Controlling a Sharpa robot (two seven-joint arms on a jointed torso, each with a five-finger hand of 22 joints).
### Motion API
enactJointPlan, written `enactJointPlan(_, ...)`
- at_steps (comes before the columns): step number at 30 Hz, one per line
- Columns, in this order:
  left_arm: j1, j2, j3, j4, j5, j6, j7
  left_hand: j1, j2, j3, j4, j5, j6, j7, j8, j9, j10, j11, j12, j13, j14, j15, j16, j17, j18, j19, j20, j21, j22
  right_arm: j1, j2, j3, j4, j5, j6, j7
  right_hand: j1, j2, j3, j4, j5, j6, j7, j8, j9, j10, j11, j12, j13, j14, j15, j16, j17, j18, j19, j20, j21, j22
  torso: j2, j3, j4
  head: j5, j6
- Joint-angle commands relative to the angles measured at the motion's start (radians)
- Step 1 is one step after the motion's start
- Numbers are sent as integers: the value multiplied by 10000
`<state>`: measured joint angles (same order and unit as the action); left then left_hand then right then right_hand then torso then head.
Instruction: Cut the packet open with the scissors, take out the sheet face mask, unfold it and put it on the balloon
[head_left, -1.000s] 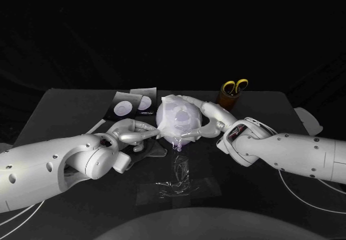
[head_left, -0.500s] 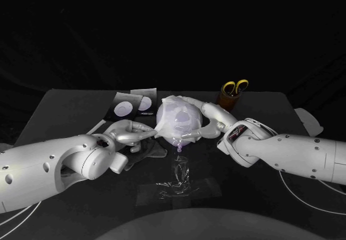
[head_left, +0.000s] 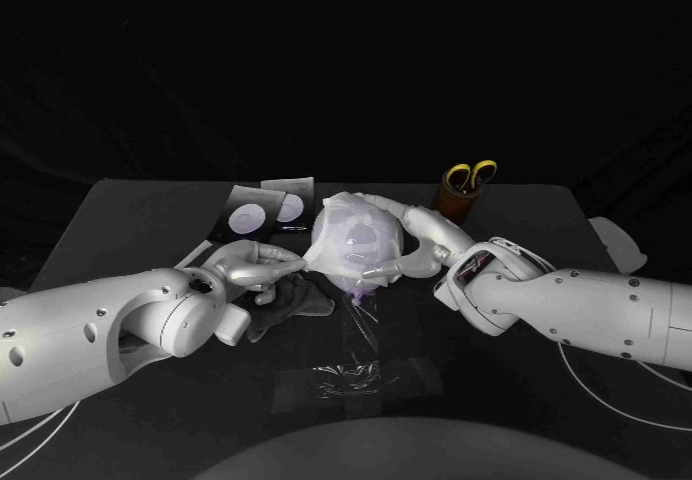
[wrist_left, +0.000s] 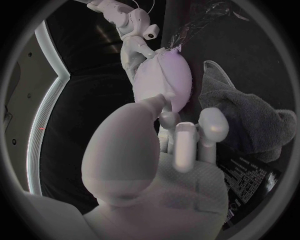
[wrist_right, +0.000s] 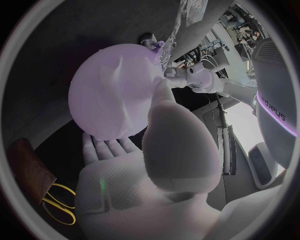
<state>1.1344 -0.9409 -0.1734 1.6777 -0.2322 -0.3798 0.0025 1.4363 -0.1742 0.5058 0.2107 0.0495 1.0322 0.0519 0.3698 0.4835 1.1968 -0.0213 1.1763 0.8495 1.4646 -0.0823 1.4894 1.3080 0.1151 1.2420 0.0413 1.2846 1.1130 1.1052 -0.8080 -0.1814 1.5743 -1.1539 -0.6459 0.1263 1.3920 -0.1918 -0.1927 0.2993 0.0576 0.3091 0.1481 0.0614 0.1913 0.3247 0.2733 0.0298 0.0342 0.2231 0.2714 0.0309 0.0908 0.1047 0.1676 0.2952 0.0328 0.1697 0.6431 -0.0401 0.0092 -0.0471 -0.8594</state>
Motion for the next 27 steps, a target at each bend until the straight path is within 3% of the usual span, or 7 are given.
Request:
enactJointPlan(1,1,-16,6,-57,-85,-35,-201,-37,52,6,-34,-6,-95,34,-71,440,-117,20,-82,-89,406,53,17,50,-72,-50,-7,-43,-16,-49,0,-37,-8,-53,354,-67,-11,66,60,6,-58,61,1512,37,13,-70,-7,44,8,-89,6,-14,-8,-193,44,-8,15,-8,2,-2,1,-1,4)
enactJointPlan(6,2,-39,6,-188,-204,-104,-350,-91,11,-33,-62,-6,-258,146,-209,391,-344,119,-253,-355,395,140,10,20,-69,-69,13,-63,-39,-49,1,-37,-12,-52,357,-66,-11,66,60,6,-58,61,1512,37,13,-70,-7,44,8,-89,6,-14,-8,-193,44,-8,15,-8,0,-2,4,2,18)
enactJointPlan(11,3,-65,6,-320,-396,-128,-491,-166,-167,-80,-104,-7,-636,367,-542,254,-1083,316,-920,-1378,360,304,-15,-69,-54,-148,83,-136,-135,-50,3,-37,-18,-52,357,-68,-11,66,60,6,-58,61,1512,37,13,-70,-7,44,8,-89,6,-14,-8,-193,44,-8,15,-8,3,-4,1,-3,15)
enactJointPlan(13,3,-66,6,-348,-478,-107,-522,-248,-321,-127,-85,-20,-869,487,-715,187,-1715,422,-1551,-2247,333,389,-37,-137,-35,-234,127,-213,-242,-50,5,-37,-21,-52,356,-69,-11,66,60,6,-58,61,1512,37,13,-70,-7,44,8,-89,6,-14,-8,-193,44,-8,15,-8,2,-4,2,-3,18)
enactJointPlan(16,3,-59,6,-374,-584,0,-555,-347,-633,-277,-118,-7,-1397,881,-978,99,-1972,752,-2006,-2570,269,670,-75,-272,-16,-379,316,-350,-417,-50,10,-37,-25,-52,354,-70,-11,66,60,6,-58,61,1512,37,13,-70,-7,44,8,-89,6,-14,-8,-193,44,-8,15,-8,8,-5,5,-8,24)
enactJointPlan(22,3,-35,7,-378,-772,117,-533,-457,-868,-519,-121,-9,-1727,973,-1033,59,-2016,876,-2226,-2782,229,800,-82,-332,15,-471,467,-441,-527,-50,17,-37,-24,-52,353,-71,-8,68,61,6,-58,57,1513,36,8,-71,-4,43,8,-96,12,-16,-13,-200,53,-7,18,-5,9,-5,4,-6,33)
enactJointPlan(27,3,-43,50,-326,-1105,-383,237,-229,-624,-448,-207,-3,-1523,1028,-789,136,-2017,904,-2341,-2925,171,829,-120,-481,71,-583,539,-550,-677,-50,12,-37,-17,-52,358,-66,-8,68,61,6,-58,57,1513,36,8,-71,-4,43,8,-96,12,-16,-13,-200,53,-7,18,-5,7,-7,1,-15,44)
